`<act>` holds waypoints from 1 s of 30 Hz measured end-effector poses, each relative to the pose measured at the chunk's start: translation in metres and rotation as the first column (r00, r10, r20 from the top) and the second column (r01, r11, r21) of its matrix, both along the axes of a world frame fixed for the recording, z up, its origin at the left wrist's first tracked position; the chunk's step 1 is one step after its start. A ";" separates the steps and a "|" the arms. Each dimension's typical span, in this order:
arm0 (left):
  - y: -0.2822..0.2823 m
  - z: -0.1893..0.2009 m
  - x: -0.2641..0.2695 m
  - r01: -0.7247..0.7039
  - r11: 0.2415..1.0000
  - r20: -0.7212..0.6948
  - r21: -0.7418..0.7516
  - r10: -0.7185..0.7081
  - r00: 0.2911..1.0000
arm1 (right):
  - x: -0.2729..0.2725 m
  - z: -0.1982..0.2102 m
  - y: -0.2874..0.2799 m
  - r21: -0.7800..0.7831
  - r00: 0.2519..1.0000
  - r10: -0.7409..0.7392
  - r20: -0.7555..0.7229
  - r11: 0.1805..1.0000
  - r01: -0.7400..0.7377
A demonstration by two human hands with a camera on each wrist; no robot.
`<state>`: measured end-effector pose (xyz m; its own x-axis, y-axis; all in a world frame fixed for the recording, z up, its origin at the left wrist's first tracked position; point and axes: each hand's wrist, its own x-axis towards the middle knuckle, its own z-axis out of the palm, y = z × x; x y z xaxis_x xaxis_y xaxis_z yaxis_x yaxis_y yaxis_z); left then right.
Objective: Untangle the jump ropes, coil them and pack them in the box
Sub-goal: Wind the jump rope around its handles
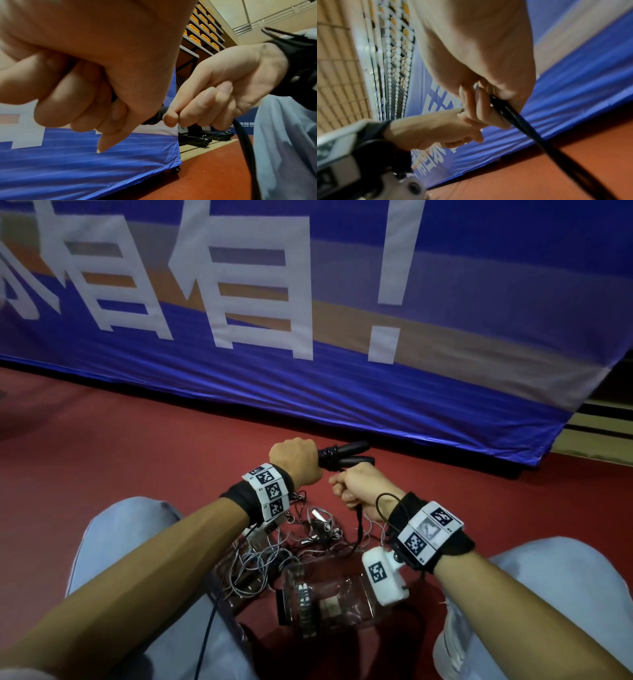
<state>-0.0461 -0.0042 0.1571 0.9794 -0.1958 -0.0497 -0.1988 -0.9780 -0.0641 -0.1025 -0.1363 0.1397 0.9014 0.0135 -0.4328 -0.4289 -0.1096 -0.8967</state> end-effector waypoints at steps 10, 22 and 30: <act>-0.006 -0.006 -0.006 0.183 0.961 -0.148 0.206 -0.154 0.977 | -0.010 0.009 -0.030 -0.793 0.867 0.421 0.268 0.608 -0.050; 0.005 0.026 -0.009 0.545 0.690 -0.003 0.477 -0.619 0.786 | -0.003 0.016 -0.040 -0.824 0.790 0.544 0.281 0.558 -0.092; 0.010 0.039 -0.005 0.642 0.545 0.054 0.539 -0.783 0.620 | 0.002 0.013 -0.042 -0.576 0.797 0.568 0.205 0.728 -0.371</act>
<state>-0.0506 0.0058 0.1961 0.5038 -0.8586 -0.0947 -0.7221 -0.3584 -0.5917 -0.1009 -0.1779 0.1522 0.9195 0.3565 -0.1654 0.1264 -0.6667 -0.7345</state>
